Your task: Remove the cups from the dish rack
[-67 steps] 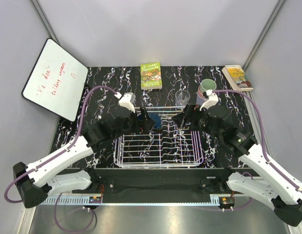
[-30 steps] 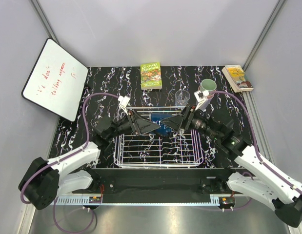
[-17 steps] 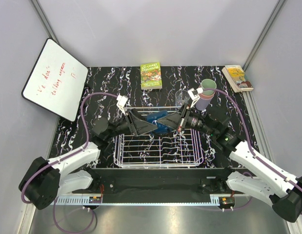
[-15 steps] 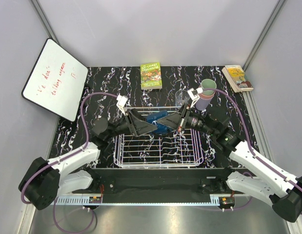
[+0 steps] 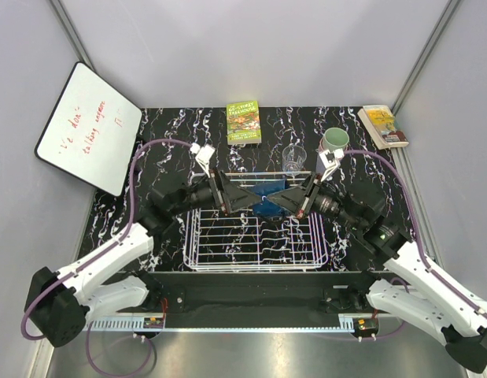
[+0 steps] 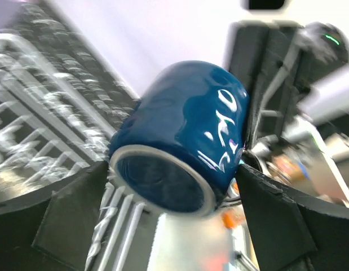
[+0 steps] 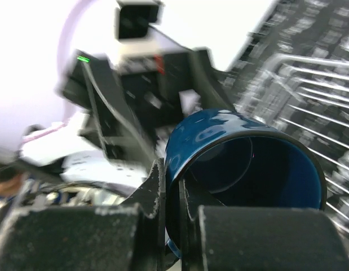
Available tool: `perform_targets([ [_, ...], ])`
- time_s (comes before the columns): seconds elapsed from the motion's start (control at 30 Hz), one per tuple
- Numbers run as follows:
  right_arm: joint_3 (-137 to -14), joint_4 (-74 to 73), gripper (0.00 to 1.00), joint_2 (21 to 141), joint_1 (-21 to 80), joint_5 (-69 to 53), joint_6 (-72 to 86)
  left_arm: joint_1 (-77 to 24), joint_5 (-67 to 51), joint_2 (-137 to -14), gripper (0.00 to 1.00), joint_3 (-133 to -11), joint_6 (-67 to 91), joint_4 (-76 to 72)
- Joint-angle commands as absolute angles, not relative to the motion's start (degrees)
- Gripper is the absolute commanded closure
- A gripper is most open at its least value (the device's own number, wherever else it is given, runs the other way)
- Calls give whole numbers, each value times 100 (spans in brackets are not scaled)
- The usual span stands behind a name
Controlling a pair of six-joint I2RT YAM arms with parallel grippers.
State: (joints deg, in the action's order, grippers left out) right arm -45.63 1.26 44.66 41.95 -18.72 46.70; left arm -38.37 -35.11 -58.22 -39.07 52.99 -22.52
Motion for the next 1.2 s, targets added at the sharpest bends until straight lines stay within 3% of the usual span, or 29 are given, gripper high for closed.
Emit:
perform_targets([
  [0.0, -4965, -772, 100, 4201, 4201, -1433, 4096, -3472, -2083, -5748, 1, -4297, 4641, -844],
  [0.2, -5552, -1422, 100, 4438, 4201, -863, 3622, -3226, -767, -5397, 1, -4430, 4641, 95],
  [0.4, -7106, -2423, 100, 6018, 4192, 542, 2884, -3226, 217, -5309, 1, -4377, 4798, 1009],
  [0.7, -10272, -4095, 100, 9532, 4201, 1914, 2479, -3226, 860, -5203, 1, -4307, 4940, 1959],
  [1.17, -13006, -4930, 100, 12251, 4175, 2654, 2118, -3226, 1028, -5194, 1, -4061, 4931, 2268],
])
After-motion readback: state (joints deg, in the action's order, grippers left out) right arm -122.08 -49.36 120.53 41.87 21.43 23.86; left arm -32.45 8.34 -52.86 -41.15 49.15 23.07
